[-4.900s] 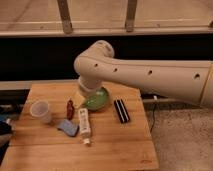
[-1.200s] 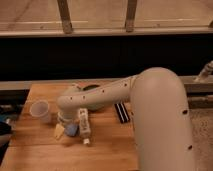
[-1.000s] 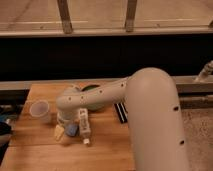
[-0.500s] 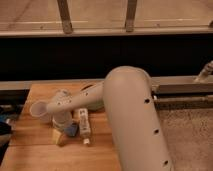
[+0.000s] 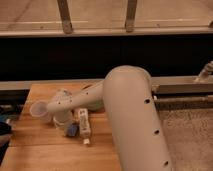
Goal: Place the white sponge in the ceramic bowl
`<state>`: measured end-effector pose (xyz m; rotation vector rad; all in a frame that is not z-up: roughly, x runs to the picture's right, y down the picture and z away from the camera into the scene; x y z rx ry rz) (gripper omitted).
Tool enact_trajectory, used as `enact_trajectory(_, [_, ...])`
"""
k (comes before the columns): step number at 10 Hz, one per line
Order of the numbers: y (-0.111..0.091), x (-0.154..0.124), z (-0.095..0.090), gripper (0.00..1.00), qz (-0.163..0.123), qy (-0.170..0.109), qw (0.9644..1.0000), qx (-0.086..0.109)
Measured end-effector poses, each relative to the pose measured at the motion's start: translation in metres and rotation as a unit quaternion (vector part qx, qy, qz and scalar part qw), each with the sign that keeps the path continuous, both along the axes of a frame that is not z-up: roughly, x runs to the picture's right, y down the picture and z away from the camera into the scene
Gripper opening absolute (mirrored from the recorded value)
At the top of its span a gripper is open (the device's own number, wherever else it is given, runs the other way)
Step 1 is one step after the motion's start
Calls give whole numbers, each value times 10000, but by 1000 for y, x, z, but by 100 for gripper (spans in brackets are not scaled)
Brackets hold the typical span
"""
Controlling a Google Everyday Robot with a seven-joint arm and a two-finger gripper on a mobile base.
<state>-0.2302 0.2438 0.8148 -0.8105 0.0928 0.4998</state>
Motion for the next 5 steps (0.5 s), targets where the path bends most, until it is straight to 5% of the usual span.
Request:
enact_trajectory(2, [-2, 0, -2, 2, 11, 4, 10000, -2])
enact_trajectory(5, [-2, 0, -4, 0, -7, -6, 10000, -14])
